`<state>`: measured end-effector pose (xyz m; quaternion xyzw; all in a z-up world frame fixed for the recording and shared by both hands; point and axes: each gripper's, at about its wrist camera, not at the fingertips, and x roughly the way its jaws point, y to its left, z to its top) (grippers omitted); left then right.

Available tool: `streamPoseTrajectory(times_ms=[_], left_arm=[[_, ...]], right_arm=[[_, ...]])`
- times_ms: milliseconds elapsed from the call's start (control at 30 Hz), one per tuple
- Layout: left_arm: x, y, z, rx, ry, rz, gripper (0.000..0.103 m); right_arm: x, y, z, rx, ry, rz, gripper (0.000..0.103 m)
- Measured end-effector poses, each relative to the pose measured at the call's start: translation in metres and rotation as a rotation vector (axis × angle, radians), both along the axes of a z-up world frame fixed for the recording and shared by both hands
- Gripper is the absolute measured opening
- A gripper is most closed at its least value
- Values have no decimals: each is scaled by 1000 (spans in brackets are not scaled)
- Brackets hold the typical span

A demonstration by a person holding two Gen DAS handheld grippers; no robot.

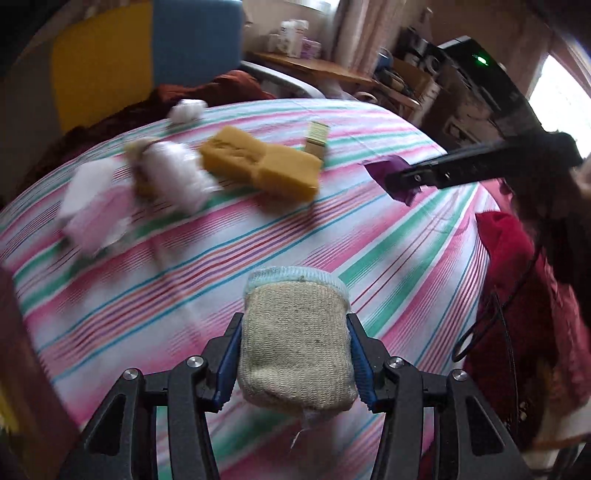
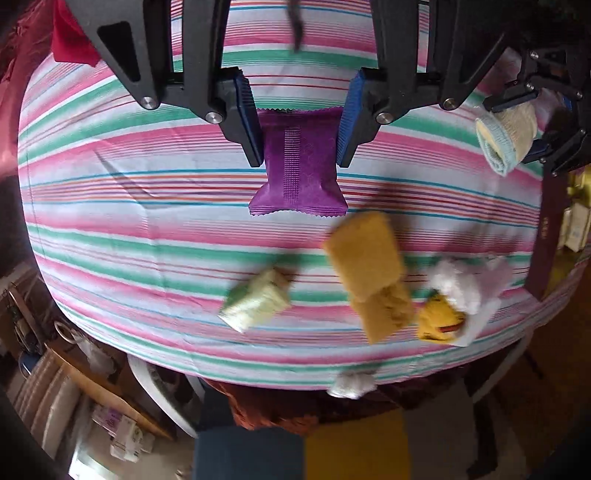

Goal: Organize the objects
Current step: 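Carry the purple packet and beige sock over the gold tray with both tools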

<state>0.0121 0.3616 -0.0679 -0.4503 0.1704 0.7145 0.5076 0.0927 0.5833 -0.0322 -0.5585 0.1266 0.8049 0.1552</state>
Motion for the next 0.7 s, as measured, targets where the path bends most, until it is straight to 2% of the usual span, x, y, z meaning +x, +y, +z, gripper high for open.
streamPoseTrajectory(times_ms=[200,333,567,700], left_arm=[[-12,-72,32,71,33,134,53],[-29,-132,51,105,71,266,53],[-68,-237,58,95,111,536,53],[-85,-289,51,80,113,668,53]], right_arm=[[-28,-72,27,-30,104,130,40],[-53,-123,42,-47,158,229,40],[-91,-226,68,-79,232,430,40],[-117,-286,63,-112,222,546,40]])
